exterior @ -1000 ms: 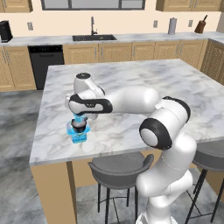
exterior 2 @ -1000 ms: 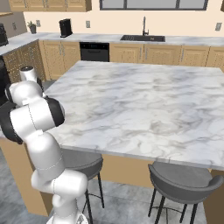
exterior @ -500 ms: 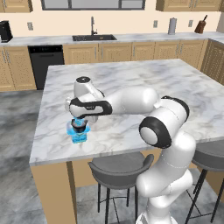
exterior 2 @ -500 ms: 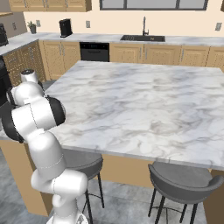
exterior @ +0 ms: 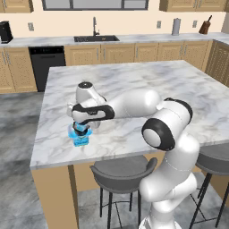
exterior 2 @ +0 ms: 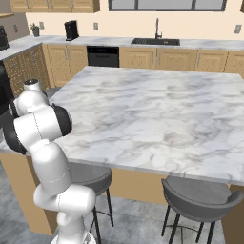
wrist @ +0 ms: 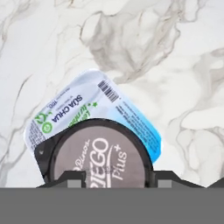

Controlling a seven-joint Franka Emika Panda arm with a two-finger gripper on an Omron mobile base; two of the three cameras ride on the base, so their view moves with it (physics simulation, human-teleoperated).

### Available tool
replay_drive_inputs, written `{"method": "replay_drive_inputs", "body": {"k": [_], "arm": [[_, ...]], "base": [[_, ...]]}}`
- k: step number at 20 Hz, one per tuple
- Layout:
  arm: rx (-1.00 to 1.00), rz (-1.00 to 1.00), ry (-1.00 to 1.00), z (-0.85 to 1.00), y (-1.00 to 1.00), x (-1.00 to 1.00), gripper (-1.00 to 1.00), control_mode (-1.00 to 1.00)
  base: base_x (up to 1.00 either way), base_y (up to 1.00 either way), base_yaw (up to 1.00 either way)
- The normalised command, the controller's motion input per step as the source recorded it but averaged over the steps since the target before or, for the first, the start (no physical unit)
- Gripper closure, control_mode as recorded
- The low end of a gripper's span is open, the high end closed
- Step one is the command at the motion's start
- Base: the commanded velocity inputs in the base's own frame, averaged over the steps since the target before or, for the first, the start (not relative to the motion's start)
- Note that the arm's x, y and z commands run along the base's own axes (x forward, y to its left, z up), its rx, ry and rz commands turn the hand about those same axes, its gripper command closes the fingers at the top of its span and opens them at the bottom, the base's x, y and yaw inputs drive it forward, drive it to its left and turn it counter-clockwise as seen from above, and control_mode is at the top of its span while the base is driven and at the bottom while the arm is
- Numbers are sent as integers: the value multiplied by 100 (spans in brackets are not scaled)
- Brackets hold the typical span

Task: Stack the yogurt containers by placing the smaller containers on top of the larger containers.

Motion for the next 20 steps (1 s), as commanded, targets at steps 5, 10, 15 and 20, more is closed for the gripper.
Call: {"method": "replay_drive_inputs", "body": {"k": [5, 10, 15, 20], "arm": [[0, 0, 0, -7, 0, 1, 100, -100], [0, 0, 0, 0, 0, 13, 100, -100], [0, 0, 0, 0, 0, 13, 100, -100], [0, 0, 0, 0, 0, 0, 100, -100]], "base": [[0, 0, 0], [0, 0, 0], [0, 0, 0], [0, 0, 0]]}}
